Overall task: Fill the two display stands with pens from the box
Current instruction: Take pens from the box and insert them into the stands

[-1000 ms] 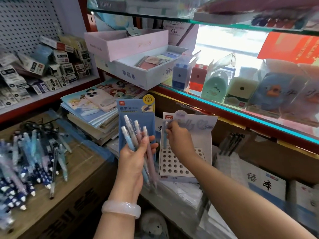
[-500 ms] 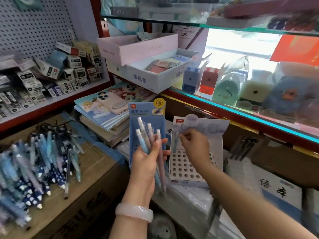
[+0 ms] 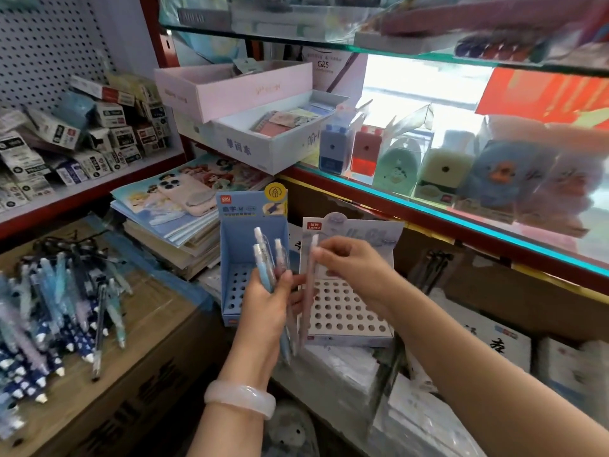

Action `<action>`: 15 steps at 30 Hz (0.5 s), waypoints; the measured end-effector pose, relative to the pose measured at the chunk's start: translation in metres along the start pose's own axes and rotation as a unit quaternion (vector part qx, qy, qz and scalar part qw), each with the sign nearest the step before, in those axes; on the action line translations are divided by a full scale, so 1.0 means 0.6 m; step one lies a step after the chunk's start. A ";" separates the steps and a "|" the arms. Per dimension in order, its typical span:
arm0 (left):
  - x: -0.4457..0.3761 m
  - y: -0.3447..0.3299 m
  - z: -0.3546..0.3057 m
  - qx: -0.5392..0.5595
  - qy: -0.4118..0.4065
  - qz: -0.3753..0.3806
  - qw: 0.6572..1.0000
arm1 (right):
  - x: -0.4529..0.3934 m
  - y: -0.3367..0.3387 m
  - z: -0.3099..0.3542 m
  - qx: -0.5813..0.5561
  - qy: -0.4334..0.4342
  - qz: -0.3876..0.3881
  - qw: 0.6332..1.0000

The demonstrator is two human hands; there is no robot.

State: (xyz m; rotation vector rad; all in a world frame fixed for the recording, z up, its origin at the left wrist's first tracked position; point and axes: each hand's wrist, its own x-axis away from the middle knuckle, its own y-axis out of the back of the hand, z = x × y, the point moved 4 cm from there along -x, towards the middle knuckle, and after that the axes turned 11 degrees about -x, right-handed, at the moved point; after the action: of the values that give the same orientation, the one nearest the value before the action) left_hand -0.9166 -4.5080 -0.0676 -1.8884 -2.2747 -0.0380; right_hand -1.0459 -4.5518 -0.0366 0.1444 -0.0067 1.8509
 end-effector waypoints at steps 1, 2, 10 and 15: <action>0.000 0.000 0.001 0.024 0.008 -0.003 1.000 | -0.003 0.021 0.005 0.005 0.026 -0.038 0.999; -0.002 0.002 0.003 0.034 0.013 -0.013 0.999 | -0.006 0.042 0.008 0.015 0.051 -0.079 0.995; -0.005 0.003 0.000 -0.045 -0.009 -0.049 0.998 | -0.040 0.088 -0.059 0.186 0.108 -0.205 0.955; -0.009 0.000 -0.006 -0.061 -0.001 -0.038 0.997 | -0.054 0.066 -0.075 0.203 0.135 -0.208 0.947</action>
State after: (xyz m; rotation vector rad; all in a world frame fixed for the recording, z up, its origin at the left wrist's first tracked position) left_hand -0.9150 -4.5140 -0.0648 -1.8576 -2.3963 -0.1889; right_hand -1.0793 -4.5906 -0.0820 0.1626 0.5592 1.4141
